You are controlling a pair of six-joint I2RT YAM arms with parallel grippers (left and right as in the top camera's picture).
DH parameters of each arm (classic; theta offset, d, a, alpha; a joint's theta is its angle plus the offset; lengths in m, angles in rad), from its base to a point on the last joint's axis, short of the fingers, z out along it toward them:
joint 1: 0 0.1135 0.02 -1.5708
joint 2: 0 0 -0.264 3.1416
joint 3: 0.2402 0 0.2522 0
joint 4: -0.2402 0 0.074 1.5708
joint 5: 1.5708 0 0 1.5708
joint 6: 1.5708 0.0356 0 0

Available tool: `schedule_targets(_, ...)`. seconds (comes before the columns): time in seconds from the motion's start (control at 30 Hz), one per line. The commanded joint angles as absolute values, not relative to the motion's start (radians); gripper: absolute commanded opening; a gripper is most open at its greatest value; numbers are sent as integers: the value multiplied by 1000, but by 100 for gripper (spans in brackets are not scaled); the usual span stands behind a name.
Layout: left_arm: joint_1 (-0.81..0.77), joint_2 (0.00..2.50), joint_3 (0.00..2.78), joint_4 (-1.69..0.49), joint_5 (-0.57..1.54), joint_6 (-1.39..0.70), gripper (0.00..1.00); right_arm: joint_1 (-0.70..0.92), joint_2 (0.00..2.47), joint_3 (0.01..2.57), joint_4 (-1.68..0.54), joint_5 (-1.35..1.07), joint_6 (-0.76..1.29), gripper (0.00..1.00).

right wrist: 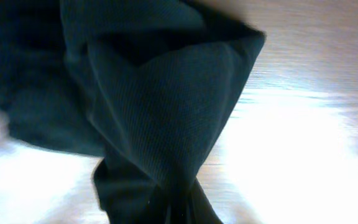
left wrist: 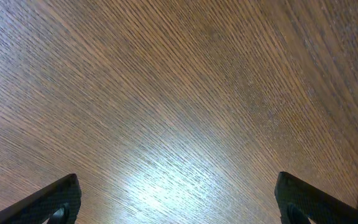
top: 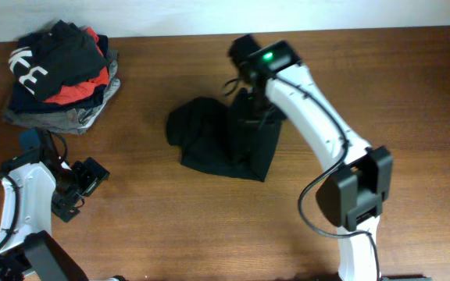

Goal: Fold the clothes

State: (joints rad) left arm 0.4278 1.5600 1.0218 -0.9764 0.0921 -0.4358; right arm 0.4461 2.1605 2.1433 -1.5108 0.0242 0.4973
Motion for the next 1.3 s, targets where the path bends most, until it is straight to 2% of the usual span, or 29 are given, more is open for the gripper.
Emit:
schedule_targets(0.0,431,1549,1013,-974,81,-449,99,392,2138,2156,-1548,70,498,4)
schedule_targets(0.4,431,1549,1013,-974,81,-449,99,248,2138,2154,-1699,187,512,4)
schedule_targets(0.77,430,1549,1013,-973,82,-449,99,123,2138,2051,-1602,223,422,4)
schedule_targets(0.97,430,1549,1013,-975,115,-448,99,79,2138,1905,-1478,270,427,23)
schedule_targets(1.27,430,1549,1013,-970,138,-448,99,-88,2138,1872,-1481,300,429,24)
